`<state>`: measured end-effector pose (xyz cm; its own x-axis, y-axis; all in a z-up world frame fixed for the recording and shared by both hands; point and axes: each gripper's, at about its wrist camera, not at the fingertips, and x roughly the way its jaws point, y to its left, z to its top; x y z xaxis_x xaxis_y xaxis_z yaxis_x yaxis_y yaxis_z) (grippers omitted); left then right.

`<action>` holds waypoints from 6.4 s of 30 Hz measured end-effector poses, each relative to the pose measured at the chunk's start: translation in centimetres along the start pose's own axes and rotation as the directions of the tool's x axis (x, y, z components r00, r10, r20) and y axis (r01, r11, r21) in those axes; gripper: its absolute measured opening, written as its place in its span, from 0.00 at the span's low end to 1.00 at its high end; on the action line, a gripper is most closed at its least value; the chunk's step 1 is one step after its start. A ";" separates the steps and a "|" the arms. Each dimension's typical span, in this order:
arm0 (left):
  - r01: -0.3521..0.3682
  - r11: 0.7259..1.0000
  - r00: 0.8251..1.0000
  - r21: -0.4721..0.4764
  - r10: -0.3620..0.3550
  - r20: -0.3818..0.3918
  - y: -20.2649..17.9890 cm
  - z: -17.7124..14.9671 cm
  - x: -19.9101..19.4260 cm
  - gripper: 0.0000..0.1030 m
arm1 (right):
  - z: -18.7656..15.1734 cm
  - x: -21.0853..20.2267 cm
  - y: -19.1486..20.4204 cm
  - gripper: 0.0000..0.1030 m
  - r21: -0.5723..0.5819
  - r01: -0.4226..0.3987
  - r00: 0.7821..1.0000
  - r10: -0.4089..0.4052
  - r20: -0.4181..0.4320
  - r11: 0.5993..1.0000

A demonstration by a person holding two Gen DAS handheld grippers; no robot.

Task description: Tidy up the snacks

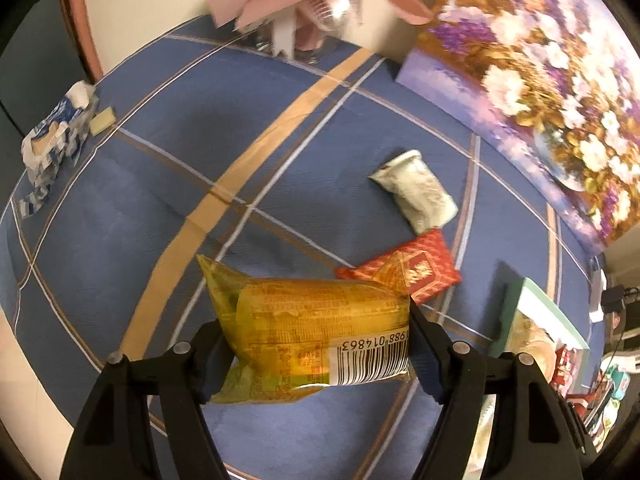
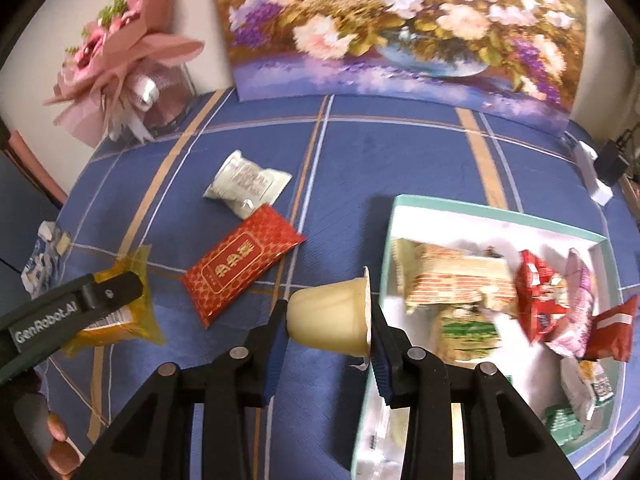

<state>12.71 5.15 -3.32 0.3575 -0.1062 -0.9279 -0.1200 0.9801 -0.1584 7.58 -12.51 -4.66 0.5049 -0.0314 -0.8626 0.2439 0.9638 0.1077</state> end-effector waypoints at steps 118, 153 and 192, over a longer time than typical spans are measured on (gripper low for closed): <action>0.039 0.981 0.999 0.192 -0.037 -0.013 -12.2 -5.1 -0.1 0.98 | -2.9 -5.7 -17.6 1.00 0.353 0.162 0.987 -0.157 -0.042 0.921; -0.163 0.985 0.984 0.049 0.158 0.079 0.0 0.0 -2.0 0.98 | -1.6 -7.8 -2.6 1.00 0.043 -0.037 0.991 0.031 0.131 0.998; -0.111 0.994 0.991 -0.020 0.109 -0.077 3.5 3.2 5.6 0.98 | 0.0 2.7 3.8 0.80 0.033 -0.067 0.997 0.068 -0.025 0.997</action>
<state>17.26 8.56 -7.98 0.2702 -0.0110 -0.9627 -0.1778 0.9822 -0.0611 9.90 -8.95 -6.61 0.4995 0.0406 -0.8654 0.2371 0.9544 0.1816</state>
